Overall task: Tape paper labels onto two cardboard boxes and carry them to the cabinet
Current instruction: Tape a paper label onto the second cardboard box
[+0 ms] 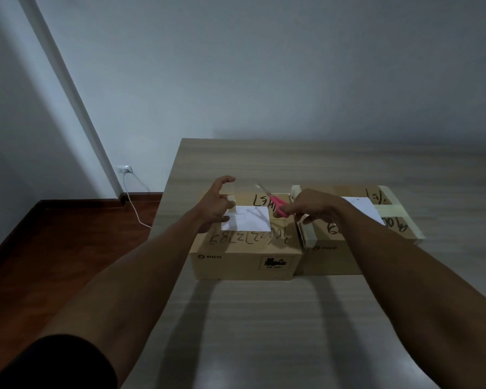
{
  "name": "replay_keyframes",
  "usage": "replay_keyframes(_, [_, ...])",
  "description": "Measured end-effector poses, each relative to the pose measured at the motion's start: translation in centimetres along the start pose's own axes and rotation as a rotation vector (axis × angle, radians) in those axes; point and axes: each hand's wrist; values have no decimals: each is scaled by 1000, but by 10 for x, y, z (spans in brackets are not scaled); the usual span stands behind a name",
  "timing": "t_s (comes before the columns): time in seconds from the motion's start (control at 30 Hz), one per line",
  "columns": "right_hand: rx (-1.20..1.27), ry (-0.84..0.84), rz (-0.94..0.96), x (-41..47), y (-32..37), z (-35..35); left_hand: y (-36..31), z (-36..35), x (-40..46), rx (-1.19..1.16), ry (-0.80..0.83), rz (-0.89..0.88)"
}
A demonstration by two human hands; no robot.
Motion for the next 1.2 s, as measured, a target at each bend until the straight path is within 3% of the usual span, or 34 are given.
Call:
replay_keyframes(0.1, [6,133,39,-8,0,8,-2,0,3,17,2,-4])
replay_keyframes(0.23, [-23,172,48,-8,-1,14,-3,-1,6,37,13,-7])
replay_keyframes(0.77, [-155,168,96,-1,7,20,-7,-16,2,148,142,22])
replay_keyframes(0.9, [-238,84,33,7,13,10,-2,-16,2,228,129,9])
replay_keyframes(1.0, [-113,-34,-70,14,15,-12,8,-11,-3,409,80,-87])
replay_keyframes(1.2, [27,-277,-157,17,1,-65,36,2,-14,842,-176,-121])
Point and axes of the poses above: each hand's wrist, its own x-axis towards the middle knuckle, its own z-axis out of the back of the hand, y = z × x, and after that the axes turned 2 degrees about y, right-handed
